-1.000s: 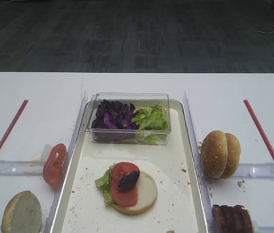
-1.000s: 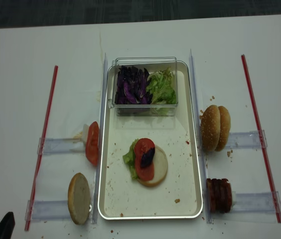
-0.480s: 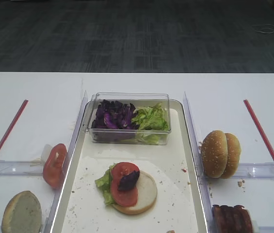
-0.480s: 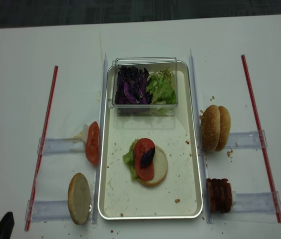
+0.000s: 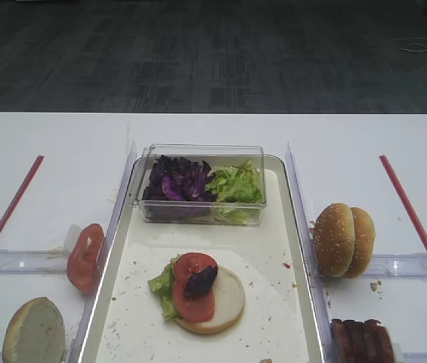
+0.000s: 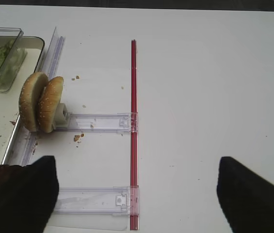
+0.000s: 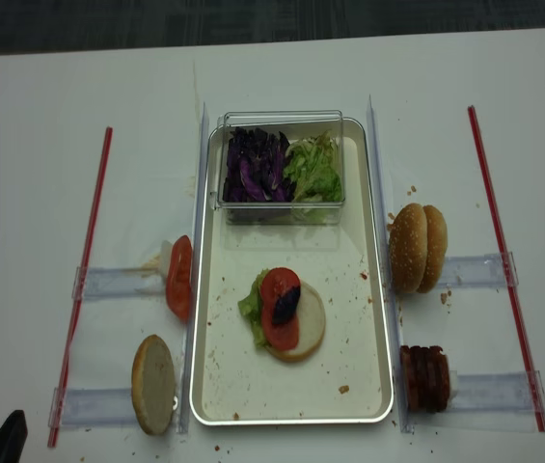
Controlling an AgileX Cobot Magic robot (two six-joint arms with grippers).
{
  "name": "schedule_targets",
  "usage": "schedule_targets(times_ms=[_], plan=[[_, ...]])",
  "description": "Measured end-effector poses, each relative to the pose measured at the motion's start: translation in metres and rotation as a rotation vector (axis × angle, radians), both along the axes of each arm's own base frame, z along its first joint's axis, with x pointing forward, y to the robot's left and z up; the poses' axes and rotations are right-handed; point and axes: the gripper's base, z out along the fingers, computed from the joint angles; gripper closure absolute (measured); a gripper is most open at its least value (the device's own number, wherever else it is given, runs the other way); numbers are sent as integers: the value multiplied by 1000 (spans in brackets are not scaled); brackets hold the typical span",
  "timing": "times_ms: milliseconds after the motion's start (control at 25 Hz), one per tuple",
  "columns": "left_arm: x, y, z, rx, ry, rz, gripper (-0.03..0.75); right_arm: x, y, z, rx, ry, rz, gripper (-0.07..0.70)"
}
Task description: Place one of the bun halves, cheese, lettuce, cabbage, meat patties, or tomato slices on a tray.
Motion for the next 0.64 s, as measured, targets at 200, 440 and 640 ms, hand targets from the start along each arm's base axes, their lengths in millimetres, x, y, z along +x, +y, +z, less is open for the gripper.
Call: schedule_targets(times_ms=[200,440,640], plan=[[0,0,0,-2,0,1,74,0,0,0,-2,0,1,-53],[0,0,0,-2,0,1,74,0,0,0,-2,0,1,-53],[0,0,0,-2,0,1,74,0,0,0,-2,0,1,-53]])
